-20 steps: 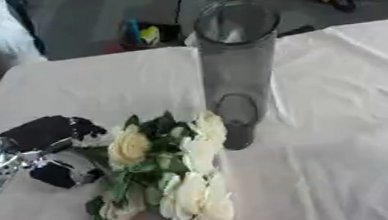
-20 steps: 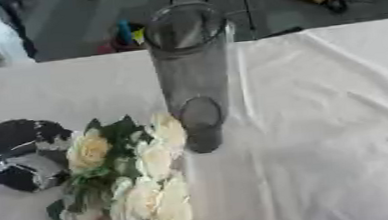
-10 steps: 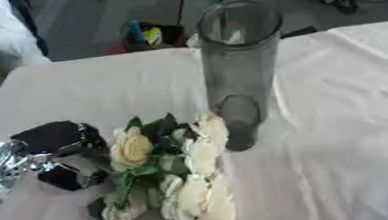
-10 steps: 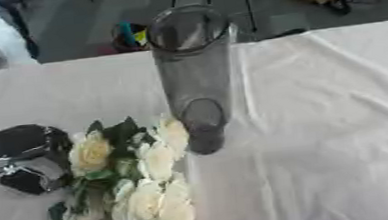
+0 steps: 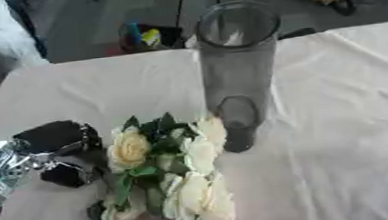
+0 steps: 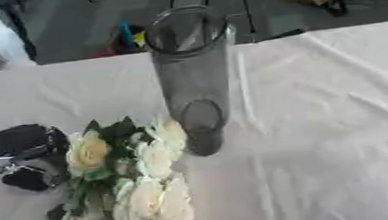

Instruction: Arrange flowers into the vase.

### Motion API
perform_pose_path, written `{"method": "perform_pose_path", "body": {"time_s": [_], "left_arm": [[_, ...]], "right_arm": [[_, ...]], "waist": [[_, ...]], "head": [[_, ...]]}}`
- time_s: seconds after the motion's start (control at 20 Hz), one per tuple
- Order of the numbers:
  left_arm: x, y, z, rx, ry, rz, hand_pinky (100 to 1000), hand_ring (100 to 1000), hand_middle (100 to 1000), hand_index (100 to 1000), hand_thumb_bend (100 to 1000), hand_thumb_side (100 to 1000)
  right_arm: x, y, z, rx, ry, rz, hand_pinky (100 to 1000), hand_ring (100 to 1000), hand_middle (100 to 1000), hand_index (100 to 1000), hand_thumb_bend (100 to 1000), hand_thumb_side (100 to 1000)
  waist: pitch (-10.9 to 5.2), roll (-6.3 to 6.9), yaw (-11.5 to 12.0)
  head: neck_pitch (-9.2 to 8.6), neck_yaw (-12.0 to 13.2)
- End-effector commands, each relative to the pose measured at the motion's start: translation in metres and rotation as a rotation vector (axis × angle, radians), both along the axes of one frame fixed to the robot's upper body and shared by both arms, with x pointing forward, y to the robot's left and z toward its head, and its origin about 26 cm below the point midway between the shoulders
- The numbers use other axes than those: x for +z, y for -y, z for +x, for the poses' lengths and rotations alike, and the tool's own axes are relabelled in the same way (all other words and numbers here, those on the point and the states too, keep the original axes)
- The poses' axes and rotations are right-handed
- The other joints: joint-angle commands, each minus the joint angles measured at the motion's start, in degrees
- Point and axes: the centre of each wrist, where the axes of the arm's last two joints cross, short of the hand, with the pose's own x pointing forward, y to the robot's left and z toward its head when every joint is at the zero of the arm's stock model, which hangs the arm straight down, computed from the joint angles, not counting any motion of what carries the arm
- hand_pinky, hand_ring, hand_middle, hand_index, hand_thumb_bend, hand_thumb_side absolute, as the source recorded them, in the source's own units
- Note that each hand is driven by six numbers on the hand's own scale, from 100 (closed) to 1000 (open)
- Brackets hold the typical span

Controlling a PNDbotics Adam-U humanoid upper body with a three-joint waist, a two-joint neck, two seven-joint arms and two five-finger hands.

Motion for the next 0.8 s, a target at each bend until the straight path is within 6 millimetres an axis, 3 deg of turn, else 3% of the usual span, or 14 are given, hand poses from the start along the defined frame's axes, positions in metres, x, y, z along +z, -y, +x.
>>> {"method": "perform_pose_path", "body": {"time_s": [0.05,0.25,0.35,0.45,0.6,0.7,0.8], "left_arm": [[0.0021,-0.0030,0.0001,0.009,0.002,0.027,415,374,401,535,174,604],[0.0016,-0.0022,0.0005,0.002,0.016,0.029,344,282,318,450,195,609],[0.0014,-0.0013,0.0006,-0.007,0.029,0.025,271,161,219,356,205,612],[0.0008,-0.0004,0.0006,-0.020,0.045,0.016,237,115,183,323,210,610],[-0.0010,0.0010,0.0004,-0.040,0.063,0.013,119,100,100,229,216,636],[-0.0021,0.0019,0.0003,-0.054,0.076,0.011,100,100,100,179,242,670],[-0.0022,0.0027,0.0001,-0.076,0.099,-0.007,100,100,100,139,251,632]], "right_arm": [[0.0059,0.0002,-0.0029,-0.005,0.026,-0.019,636,481,436,674,100,988],[0.0056,0.0004,-0.0030,-0.008,0.026,-0.018,636,480,435,674,100,988],[0.0055,0.0005,-0.0030,-0.008,0.026,-0.018,636,481,435,674,100,988],[0.0055,0.0006,-0.0030,-0.010,0.026,-0.017,636,481,435,674,100,988],[0.0055,0.0008,-0.0031,-0.011,0.027,-0.016,636,481,435,674,100,987],[0.0054,0.0010,-0.0031,-0.013,0.027,-0.015,636,481,435,674,100,987],[0.0052,0.0012,-0.0032,-0.014,0.026,-0.014,637,481,435,674,100,987]], "waist": [[-0.10,0.71,-0.1],[-0.07,0.71,-0.2],[-0.06,0.71,-0.3],[-0.04,0.72,-0.3],[-0.01,0.73,-0.4],[-0.01,0.73,-0.5],[-0.04,0.74,-0.4]], "head": [[-0.68,0.1],[-0.69,0.1],[-0.69,0.1],[-0.66,0.1],[-0.62,0.1],[-0.64,0.1],[-0.72,0.0]]}}
